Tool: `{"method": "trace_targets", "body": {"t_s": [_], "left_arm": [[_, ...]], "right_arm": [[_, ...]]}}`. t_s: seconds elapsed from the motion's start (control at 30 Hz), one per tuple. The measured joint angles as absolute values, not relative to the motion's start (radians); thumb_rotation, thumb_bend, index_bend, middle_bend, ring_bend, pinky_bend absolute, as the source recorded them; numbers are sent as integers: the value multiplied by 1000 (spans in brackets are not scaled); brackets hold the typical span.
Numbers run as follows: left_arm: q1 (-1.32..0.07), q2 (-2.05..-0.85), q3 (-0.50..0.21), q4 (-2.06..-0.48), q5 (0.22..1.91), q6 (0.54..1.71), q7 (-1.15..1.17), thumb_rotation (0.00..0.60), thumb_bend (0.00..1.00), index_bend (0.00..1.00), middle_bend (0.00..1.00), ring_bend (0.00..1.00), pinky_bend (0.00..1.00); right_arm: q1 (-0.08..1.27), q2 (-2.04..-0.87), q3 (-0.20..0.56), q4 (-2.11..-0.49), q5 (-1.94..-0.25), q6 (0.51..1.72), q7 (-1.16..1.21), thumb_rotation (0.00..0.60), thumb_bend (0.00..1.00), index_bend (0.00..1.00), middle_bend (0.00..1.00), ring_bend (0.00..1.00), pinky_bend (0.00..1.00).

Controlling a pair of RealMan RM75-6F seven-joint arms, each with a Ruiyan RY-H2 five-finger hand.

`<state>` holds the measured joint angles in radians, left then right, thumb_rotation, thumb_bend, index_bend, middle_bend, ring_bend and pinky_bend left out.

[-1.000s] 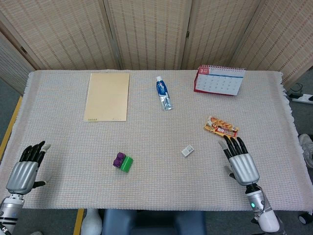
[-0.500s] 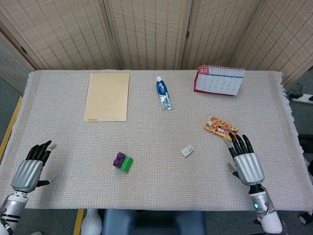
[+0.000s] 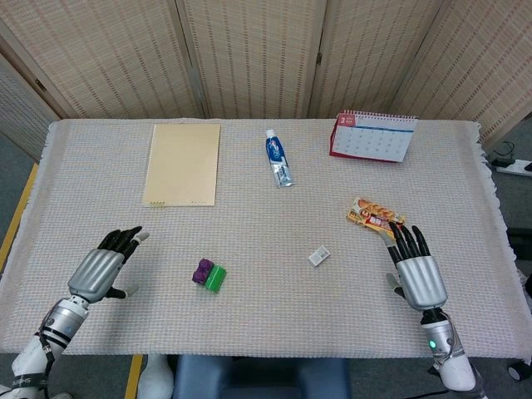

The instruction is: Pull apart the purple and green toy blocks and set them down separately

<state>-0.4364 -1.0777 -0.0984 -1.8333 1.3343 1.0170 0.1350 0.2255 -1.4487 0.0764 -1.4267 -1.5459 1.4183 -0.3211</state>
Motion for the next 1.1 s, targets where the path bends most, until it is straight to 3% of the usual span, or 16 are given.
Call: {"method": "trace_targets", "body": {"t_s": [0.13, 0.2, 0.43, 0.77, 1.1], "left_arm": [[-467, -1125, -135, -1899, 1200, 1009, 154, 600, 253, 65, 2, 0, 44], [-474, -1159, -138, -1905, 1187, 1019, 169, 600, 253, 109, 6, 0, 83], [-497, -1288, -135, -1893, 1182, 1045, 233, 600, 254, 148, 8, 0, 68], [-574, -1432, -150, -1884, 943, 1063, 418, 600, 255, 162, 8, 0, 55], [-627, -1463, -160, -1843, 794, 1053, 466, 600, 257, 160, 8, 0, 48]], "right_arm": [[220, -1423, 78, -1457, -1553, 1440, -304, 600, 333, 0, 0, 0, 0], [215, -1418, 76, -1465, -1570, 1464, -294, 600, 333, 4, 0, 0, 0], [185, -1409, 57, -1466, -1673, 1596, -257, 600, 334, 14, 0, 0, 0], [163, -1353, 51, -1536, -1655, 1582, -239, 600, 334, 14, 0, 0, 0], [158, -1368, 62, -1527, -1635, 1569, -276, 600, 334, 14, 0, 0, 0]]}}
